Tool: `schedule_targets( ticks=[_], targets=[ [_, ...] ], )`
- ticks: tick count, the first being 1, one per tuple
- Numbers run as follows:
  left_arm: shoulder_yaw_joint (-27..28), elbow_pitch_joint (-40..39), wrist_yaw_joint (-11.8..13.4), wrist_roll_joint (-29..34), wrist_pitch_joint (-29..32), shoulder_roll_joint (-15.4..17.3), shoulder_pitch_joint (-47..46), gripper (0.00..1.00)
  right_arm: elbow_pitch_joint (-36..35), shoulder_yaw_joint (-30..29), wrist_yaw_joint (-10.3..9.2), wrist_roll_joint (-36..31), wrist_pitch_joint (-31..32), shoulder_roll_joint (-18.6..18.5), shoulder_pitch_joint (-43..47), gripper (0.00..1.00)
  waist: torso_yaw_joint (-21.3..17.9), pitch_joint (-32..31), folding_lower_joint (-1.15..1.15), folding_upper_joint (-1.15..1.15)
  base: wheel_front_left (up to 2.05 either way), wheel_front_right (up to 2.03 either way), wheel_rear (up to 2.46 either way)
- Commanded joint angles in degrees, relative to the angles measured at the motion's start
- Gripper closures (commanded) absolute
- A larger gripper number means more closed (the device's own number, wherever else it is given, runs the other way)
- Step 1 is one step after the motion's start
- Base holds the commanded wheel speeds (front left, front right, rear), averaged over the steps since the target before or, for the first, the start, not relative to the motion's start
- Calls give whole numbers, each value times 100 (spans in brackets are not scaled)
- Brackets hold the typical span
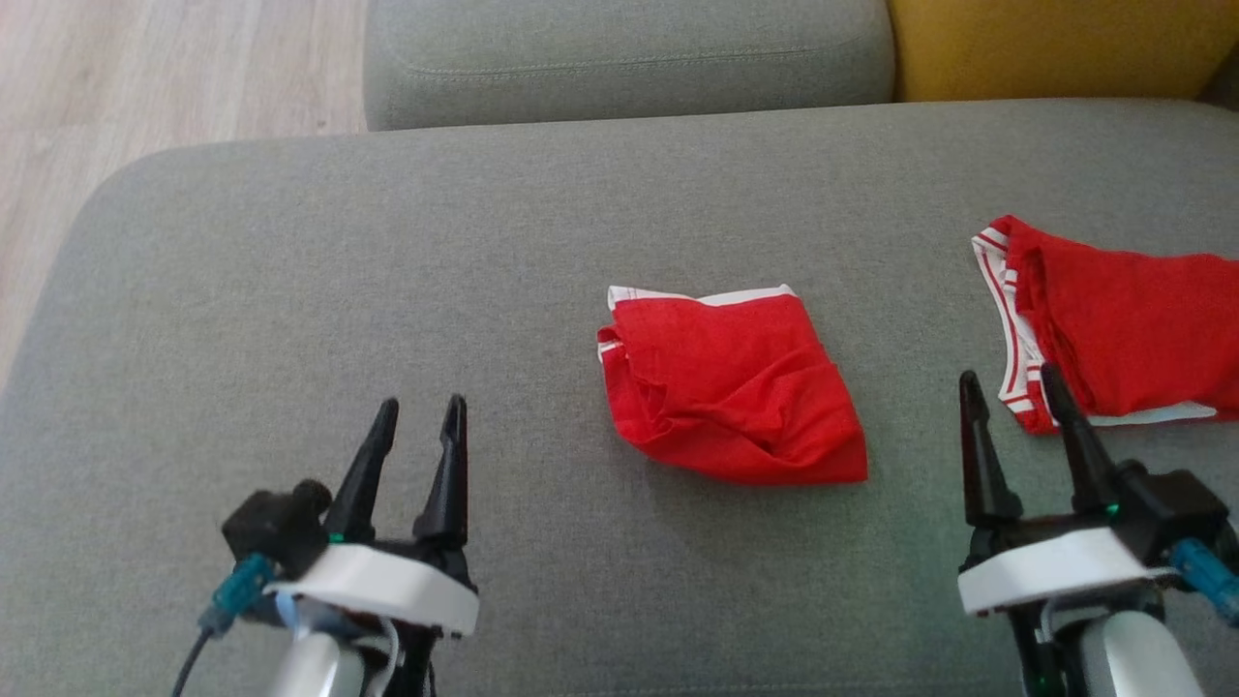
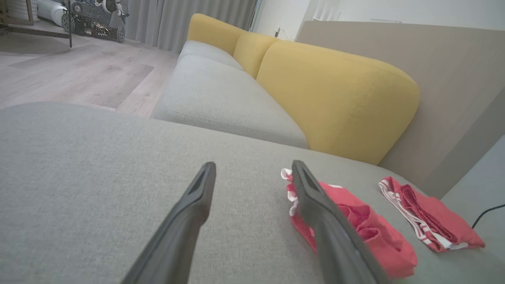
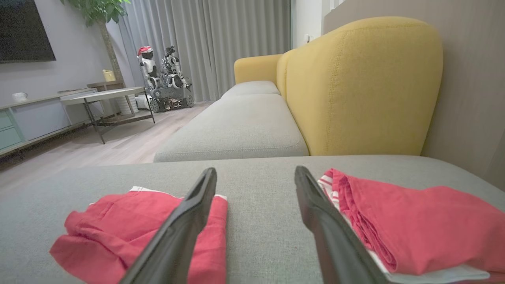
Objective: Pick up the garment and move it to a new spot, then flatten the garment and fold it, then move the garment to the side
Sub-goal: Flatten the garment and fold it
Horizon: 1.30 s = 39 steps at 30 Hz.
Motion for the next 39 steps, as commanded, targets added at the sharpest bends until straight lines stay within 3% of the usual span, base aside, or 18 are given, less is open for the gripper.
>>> schedule_targets(
  ticks=[1, 10, 11, 12, 23, 39],
  targets=[
    [199, -144, -19, 54, -70, 13, -75, 0, -130, 122, 11, -47, -90, 7, -107, 0, -20, 0, 0, 0, 0, 0, 0],
    [202, -160, -28, 21, -70, 12, -98, 0, -57, 41, 11, -16, -161, 19, -202, 0, 31, 54, 0, 0, 0, 0, 0],
    [196, -164, -31, 18, -70, 12, -115, 0, -59, 42, 11, -2, -157, 19, -231, 55, 50, 73, 0, 0, 0, 0, 0],
    [189, -169, -34, 15, -70, 12, -133, 0, -61, 51, 11, 6, -150, 19, -269, 100, 70, 94, 0, 0, 0, 0, 0],
    [76, -109, -92, -14, -70, 12, -294, 0, 182, 541, 11, 22, -8, 20, -957, 100, 406, 367, 0, 0, 0, 0, 0],
    [38, -23, -119, -10, -70, 12, -426, 0, 2325, 2179, 11, 803, 397, 20, -1716, 100, 877, 550, 0, 0, 0, 0, 0]
  ],
)
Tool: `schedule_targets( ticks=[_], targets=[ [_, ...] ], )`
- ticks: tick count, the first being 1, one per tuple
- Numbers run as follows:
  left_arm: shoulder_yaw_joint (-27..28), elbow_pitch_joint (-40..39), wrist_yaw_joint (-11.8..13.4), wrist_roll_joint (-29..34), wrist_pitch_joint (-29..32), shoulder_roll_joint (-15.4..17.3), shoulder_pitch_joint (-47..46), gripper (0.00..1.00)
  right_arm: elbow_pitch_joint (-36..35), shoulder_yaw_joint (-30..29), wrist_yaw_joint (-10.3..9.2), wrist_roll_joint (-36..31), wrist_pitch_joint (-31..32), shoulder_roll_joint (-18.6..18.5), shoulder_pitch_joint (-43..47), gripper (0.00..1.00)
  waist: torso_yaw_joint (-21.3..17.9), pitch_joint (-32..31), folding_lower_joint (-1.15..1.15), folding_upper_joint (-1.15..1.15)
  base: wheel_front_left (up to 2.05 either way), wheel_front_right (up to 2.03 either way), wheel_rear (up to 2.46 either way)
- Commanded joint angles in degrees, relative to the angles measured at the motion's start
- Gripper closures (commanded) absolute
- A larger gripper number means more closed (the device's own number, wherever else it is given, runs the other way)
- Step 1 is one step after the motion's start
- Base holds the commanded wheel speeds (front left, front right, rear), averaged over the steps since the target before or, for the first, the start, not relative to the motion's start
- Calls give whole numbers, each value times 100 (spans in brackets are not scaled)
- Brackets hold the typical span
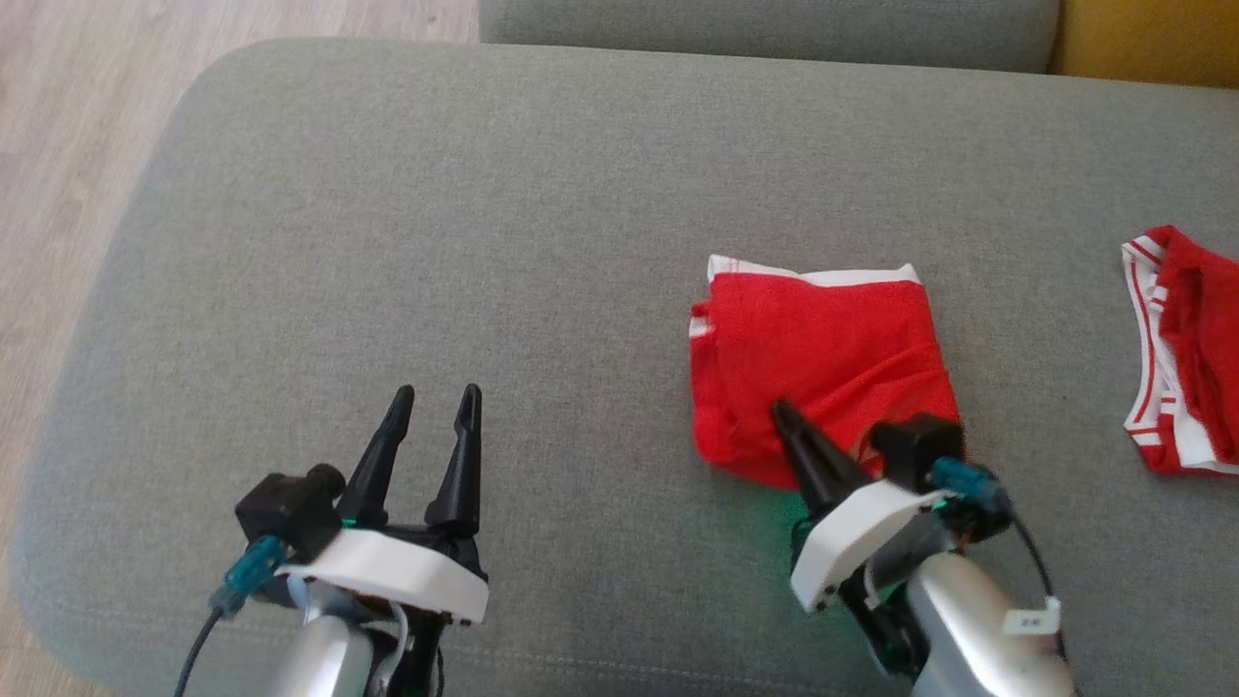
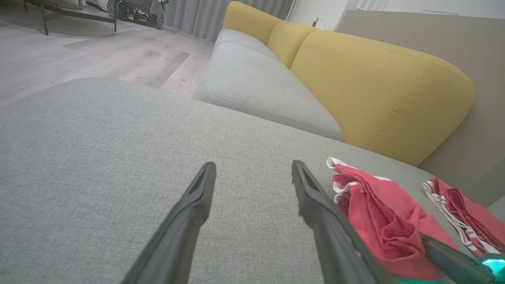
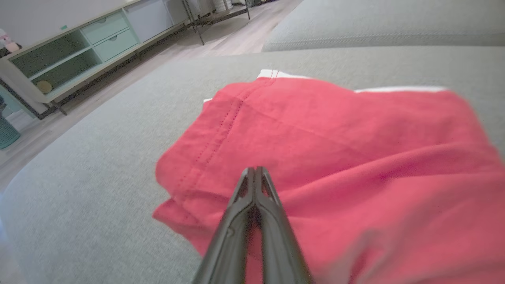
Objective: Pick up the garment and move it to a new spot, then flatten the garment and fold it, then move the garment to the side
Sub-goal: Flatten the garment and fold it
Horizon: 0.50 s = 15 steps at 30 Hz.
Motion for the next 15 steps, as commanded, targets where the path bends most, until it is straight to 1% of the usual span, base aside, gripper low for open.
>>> schedule_targets(
  ticks=[1, 3, 8, 15],
  targets=[
    [156, -182, -25, -1, -70, 12, -271, 0, -27, 280, 11, 116, -8, -6, -211, 100, 25, 17, 0, 0, 0, 0, 0],
    [161, -191, -23, 1, -70, 12, -271, 0, 126, 452, 11, 219, -2, -6, -229, 100, 37, 35, 0, 0, 0, 0, 0],
    [177, -205, -21, 7, -70, 12, -271, 0, 467, 672, 11, 362, -51, -25, -289, 100, 30, 68, 0, 0, 0, 0, 0],
    [159, -201, 2, -13, -70, 12, -309, 0, 694, 705, 11, 499, -334, -29, -503, 100, -73, 70, 0, 0, 0, 0, 0]
  ],
)
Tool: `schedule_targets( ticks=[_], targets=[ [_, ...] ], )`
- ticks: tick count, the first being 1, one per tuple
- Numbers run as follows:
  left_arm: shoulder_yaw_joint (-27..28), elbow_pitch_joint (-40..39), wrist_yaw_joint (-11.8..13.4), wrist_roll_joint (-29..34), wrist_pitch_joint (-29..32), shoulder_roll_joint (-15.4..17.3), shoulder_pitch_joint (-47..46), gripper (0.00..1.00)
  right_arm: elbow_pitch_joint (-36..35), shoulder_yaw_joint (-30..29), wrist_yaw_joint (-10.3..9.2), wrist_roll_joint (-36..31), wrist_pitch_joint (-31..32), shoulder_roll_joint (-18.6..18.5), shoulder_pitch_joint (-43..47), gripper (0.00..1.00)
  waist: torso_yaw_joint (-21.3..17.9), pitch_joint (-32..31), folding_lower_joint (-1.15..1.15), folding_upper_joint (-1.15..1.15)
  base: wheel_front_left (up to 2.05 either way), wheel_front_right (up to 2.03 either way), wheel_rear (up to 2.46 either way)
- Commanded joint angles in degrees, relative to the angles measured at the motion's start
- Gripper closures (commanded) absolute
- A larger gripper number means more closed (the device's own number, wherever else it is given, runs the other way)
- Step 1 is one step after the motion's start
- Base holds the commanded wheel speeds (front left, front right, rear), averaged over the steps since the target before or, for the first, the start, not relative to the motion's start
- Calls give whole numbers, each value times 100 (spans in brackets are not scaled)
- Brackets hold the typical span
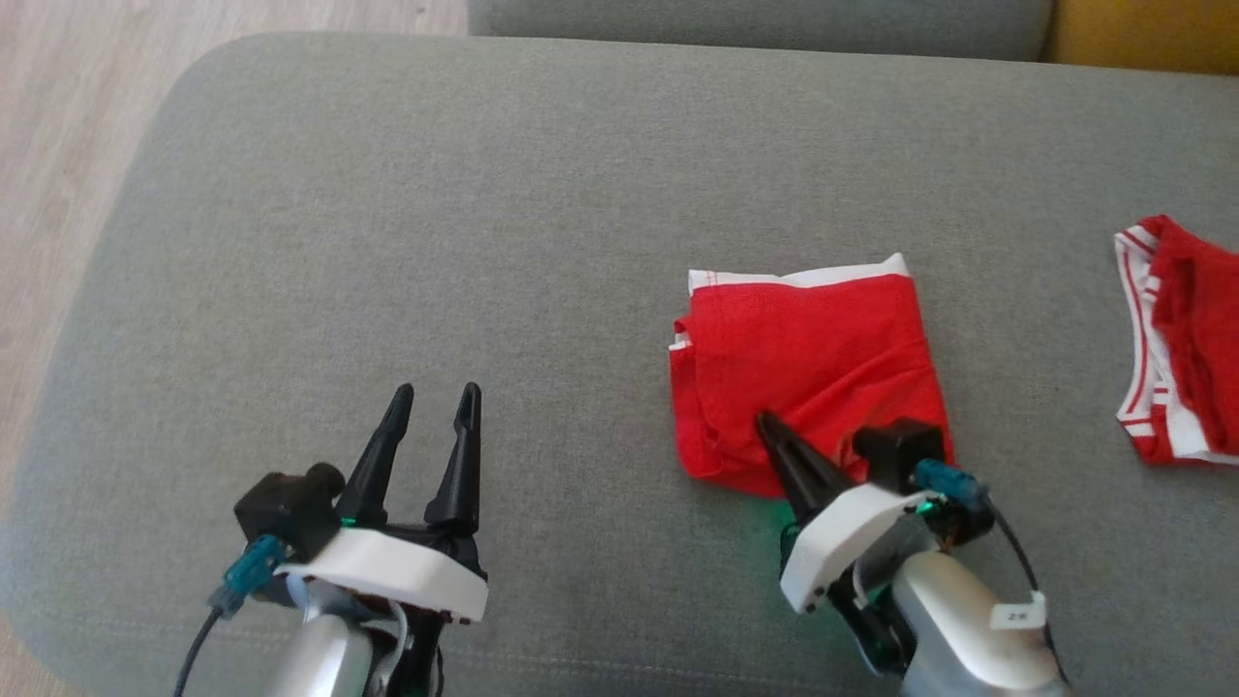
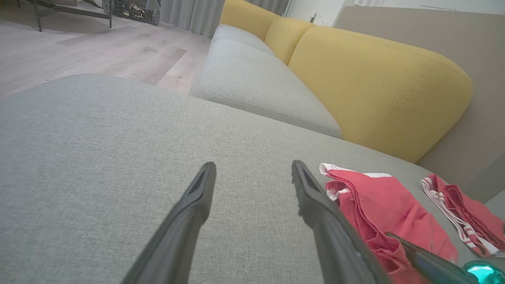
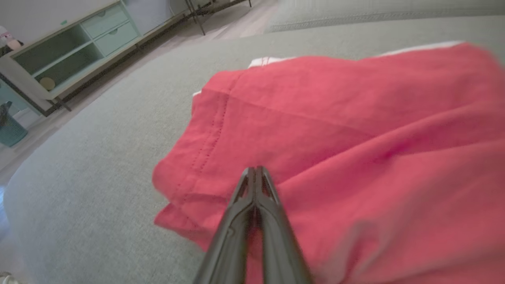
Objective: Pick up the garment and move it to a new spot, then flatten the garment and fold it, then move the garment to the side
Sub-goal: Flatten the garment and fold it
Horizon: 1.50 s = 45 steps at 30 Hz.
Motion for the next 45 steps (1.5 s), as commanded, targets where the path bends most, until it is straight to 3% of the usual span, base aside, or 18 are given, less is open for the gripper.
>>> schedule_targets(
  ticks=[1, 10, 21, 22, 23, 24, 31, 45],
  targets=[
    [167, -202, 5, -11, -70, 12, -297, 0, -145, 59, 11, 38, -176, -4, -253, 100, -67, -29, 0, 0, 0, 0, 0],
    [322, -283, 3, -6, -70, 12, -260, 0, -879, -799, 11, -187, -639, -109, -236, 100, -448, -202, 0, 0, 0, 0, 0],
    [364, -344, 17, -14, -70, 12, -207, 0, -2511, -2145, 11, -978, -634, -123, 812, 100, -862, -351, 0, 0, 0, 0, 0],
    [358, -330, 15, -11, -70, 12, -193, 0, -2638, -2244, 11, -1034, -638, -103, 911, 67, -881, -356, 0, 0, 0, 0, 0],
    [347, -307, 13, -5, -70, 12, -179, 0, -2744, -2306, 11, -1079, -626, -83, 1016, 11, -896, -362, 0, 0, 0, 0, 0],
    [336, -279, 10, 4, -70, 12, -163, 0, -2826, -2353, 11, -1125, -606, -66, 1115, 0, -907, -368, 0, 0, 0, 0, 0],
    [299, -134, -3, 58, -70, 12, -49, 0, -3067, -2420, 11, -1261, -507, 3, 1524, 0, -933, -401, 0, 0, 0, 0, 0],
    [270, -158, -26, 64, -70, 12, -71, 0, -3104, -2416, 11, -1204, -384, 17, 1505, 0, -862, -385, 0, 0, 0, 0, 0]
  ],
)
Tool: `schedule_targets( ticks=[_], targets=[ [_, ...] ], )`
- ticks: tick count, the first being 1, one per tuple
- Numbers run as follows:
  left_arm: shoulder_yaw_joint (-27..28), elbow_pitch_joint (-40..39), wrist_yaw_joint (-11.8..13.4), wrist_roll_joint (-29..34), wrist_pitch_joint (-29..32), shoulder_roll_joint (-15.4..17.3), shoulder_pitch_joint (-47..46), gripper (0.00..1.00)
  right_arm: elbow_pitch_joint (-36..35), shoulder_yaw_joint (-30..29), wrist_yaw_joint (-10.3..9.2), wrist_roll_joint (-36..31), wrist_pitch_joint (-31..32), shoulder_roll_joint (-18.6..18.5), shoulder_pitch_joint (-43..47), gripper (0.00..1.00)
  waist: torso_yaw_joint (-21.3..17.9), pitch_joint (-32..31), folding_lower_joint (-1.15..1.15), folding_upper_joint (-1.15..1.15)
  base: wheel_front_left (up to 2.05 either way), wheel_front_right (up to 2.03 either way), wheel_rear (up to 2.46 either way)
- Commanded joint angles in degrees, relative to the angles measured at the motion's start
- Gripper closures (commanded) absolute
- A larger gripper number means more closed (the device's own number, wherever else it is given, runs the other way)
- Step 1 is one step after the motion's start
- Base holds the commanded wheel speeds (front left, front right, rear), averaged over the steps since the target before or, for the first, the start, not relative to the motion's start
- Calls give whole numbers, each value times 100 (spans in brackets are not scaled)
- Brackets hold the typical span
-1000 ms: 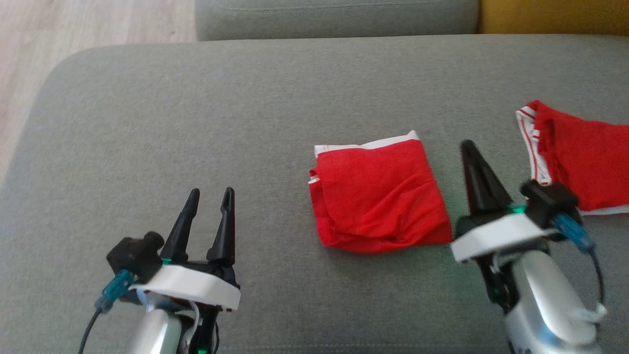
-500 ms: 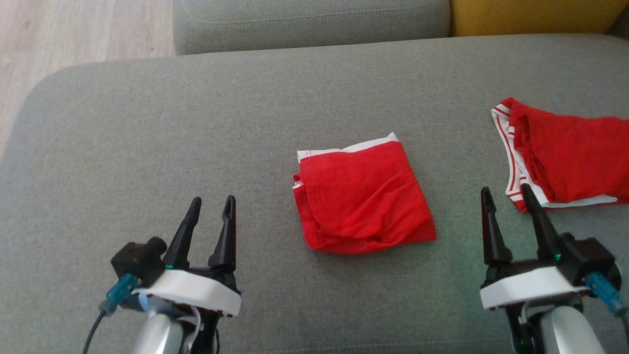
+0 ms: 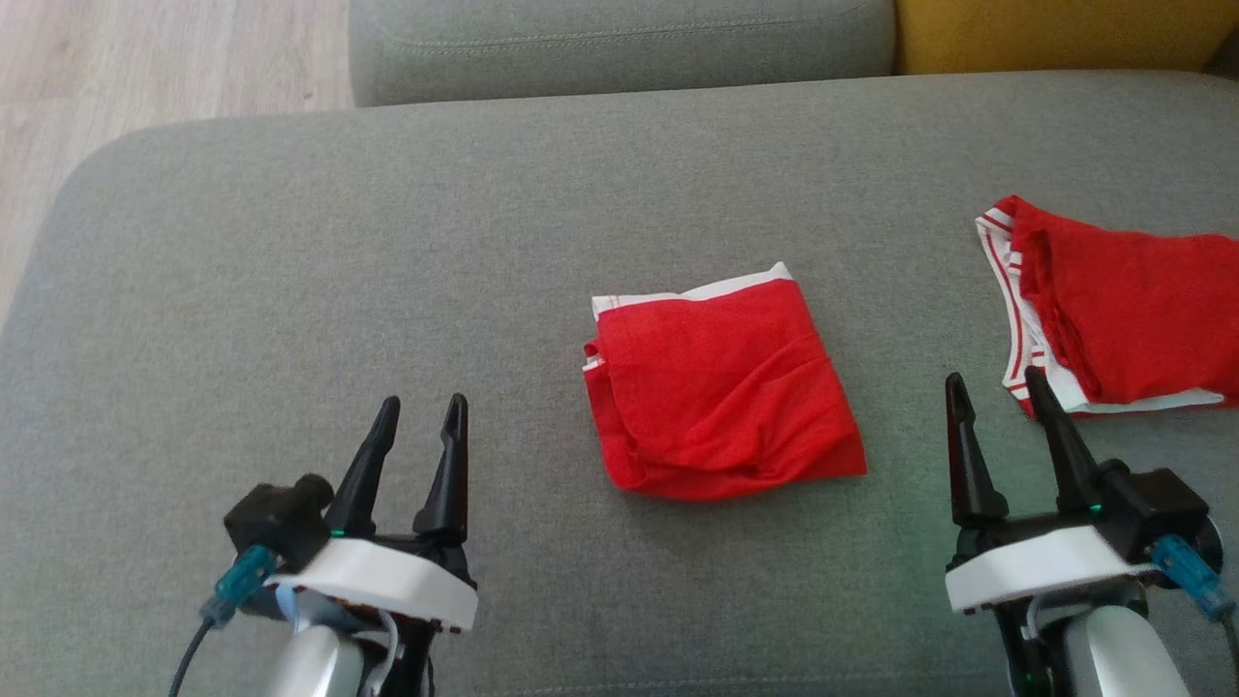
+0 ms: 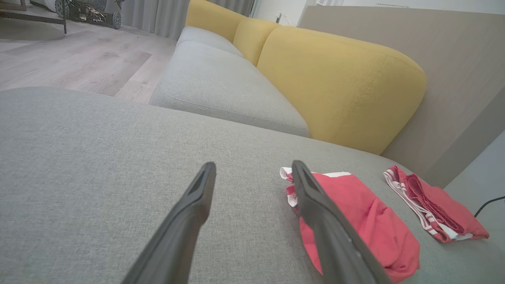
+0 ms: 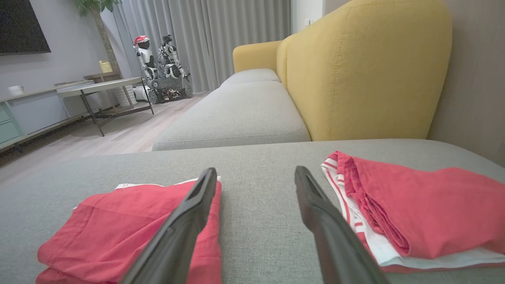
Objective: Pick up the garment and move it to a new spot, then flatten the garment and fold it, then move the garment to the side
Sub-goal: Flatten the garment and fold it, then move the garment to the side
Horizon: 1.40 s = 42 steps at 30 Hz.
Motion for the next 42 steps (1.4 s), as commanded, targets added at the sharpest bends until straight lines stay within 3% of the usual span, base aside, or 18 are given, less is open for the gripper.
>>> schedule_targets(
  ticks=[1, 9, 16, 27, 28, 29, 37, 42],
  targets=[
    [112, -188, -27, 17, -70, 12, -183, 0, -208, 142, 11, 23, 72, -17, -207, 0, 38, 35, 0, 0, 0, 0, 0],
    [41, -164, -56, 21, -70, 12, -280, 0, 109, 362, 11, 476, 685, -17, -657, 0, 192, 267, 0, 0, 0, 0, 0],
    [-23, -118, -87, 15, -70, 12, -410, 0, 957, 609, 11, 786, 1238, -16, -1282, 0, 377, 497, 0, 0, 0, 0, 0],
    [-12, -97, -109, 0, -70, 12, -542, 0, 2297, 833, 11, 1032, 1420, -16, -1941, 0, 581, 687, 0, 0, 0, 0, 0],
    [-14, -96, -110, -1, -70, 12, -549, 0, 2385, 888, 11, 1074, 1439, -16, -1980, 57, 585, 694, 0, 0, 0, 0, 0],
    [-13, -97, -110, -1, -70, 12, -555, 0, 2454, 930, 11, 1067, 1426, -16, -2023, 100, 587, 700, 0, 0, 0, 0, 0],
    [23, -135, -84, -6, -70, 12, -604, 0, 2573, 1035, 11, 98, 766, -158, -2309, 100, 469, 726, 0, 0, 0, 0, 0],
    [43, -172, -82, -6, -70, 12, -621, 0, 2304, 1213, 11, -455, 476, -597, -2449, 100, 308, 762, 0, 0, 0, 0, 0]
  ],
)
